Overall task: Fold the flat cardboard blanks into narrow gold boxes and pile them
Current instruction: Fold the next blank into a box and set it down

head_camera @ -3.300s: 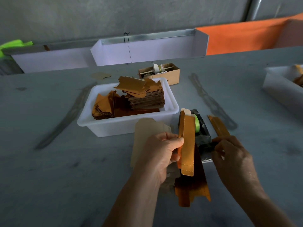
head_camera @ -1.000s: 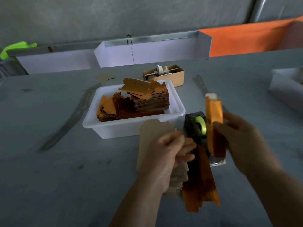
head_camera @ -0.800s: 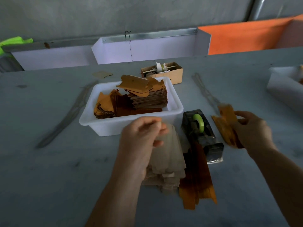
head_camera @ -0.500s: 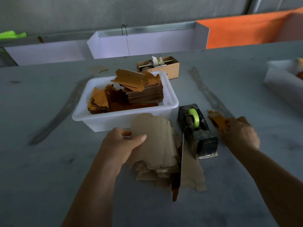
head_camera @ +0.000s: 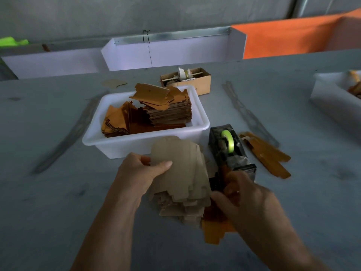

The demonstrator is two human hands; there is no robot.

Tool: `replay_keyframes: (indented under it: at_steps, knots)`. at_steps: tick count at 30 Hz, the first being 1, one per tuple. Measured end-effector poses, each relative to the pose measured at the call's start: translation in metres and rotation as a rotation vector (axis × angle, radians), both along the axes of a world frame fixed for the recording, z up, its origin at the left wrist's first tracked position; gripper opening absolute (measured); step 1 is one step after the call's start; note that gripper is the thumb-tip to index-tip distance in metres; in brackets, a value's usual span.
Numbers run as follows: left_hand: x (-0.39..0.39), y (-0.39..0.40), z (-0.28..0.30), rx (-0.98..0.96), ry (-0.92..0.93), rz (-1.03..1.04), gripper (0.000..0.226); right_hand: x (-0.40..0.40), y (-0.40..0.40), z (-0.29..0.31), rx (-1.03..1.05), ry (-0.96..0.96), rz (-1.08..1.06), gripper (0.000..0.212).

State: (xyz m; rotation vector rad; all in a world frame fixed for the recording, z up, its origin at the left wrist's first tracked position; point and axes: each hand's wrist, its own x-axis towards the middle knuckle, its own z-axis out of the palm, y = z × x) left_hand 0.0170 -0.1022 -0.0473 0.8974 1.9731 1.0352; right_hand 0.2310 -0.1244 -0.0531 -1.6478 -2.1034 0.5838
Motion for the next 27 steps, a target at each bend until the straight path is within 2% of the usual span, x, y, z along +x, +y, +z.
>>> replay_keyframes:
  at_steps: [3,6,8,10,11,12,14,16,17,18,19,21,22,24,27]
  knots:
    - [0.001,-0.003,0.000,0.012,0.036,-0.015,0.049,-0.002,-0.005,-0.015,-0.006,-0.221,-0.039,0.033]
    - [0.002,-0.003,0.000,0.022,0.097,-0.009,0.053,0.002,-0.010,-0.025,0.022,-0.310,-0.119,0.041]
    - [0.002,-0.003,0.000,0.032,0.157,-0.016,0.055,0.006,-0.011,-0.027,-0.088,-0.200,-0.208,0.040]
    - [0.005,-0.003,0.001,0.032,0.183,-0.025,0.057,0.010,-0.012,-0.028,-0.178,-0.077,-0.213,0.026]
    - [0.006,-0.003,0.002,0.028,0.197,-0.024,0.059,0.012,-0.013,-0.025,-0.156,-0.022,-0.187,0.017]
    - [0.007,-0.003,0.004,0.020,0.219,-0.022,0.062,0.014,-0.014,-0.022,-0.120,0.023,-0.158,0.012]
    - [0.011,-0.005,0.007,0.020,0.368,-0.024,0.063,0.019,-0.014,-0.012,0.070,0.052,-0.147,0.025]
    - [0.020,-0.011,0.017,0.167,0.577,-0.007,0.051,0.020,-0.015,0.005,0.380,0.028,-0.206,0.023]
    - [0.025,-0.015,0.024,0.298,0.601,-0.007,0.040,0.017,-0.014,0.014,0.498,0.016,-0.233,0.020]
    - [0.031,-0.019,0.033,0.402,0.548,-0.043,0.035,0.012,-0.013,0.019,0.575,0.010,-0.237,0.018]
    - [0.037,-0.021,0.043,0.437,0.409,-0.130,0.039,0.006,-0.010,0.022,0.621,0.004,-0.222,0.016]
    - [0.052,-0.024,0.055,0.326,0.002,-0.394,0.055,-0.008,-0.006,0.022,0.675,0.003,-0.174,0.011]
    - [0.059,-0.024,0.057,0.257,-0.169,-0.492,0.054,-0.015,-0.005,0.020,0.705,0.009,-0.145,0.008]
    - [0.071,-0.021,0.050,0.199,-0.369,-0.456,0.036,-0.026,-0.002,0.015,0.748,0.030,-0.078,0.007]
    - [0.071,-0.016,0.037,0.107,-0.531,-0.234,0.019,-0.034,-0.003,0.002,0.683,0.128,0.047,0.025]
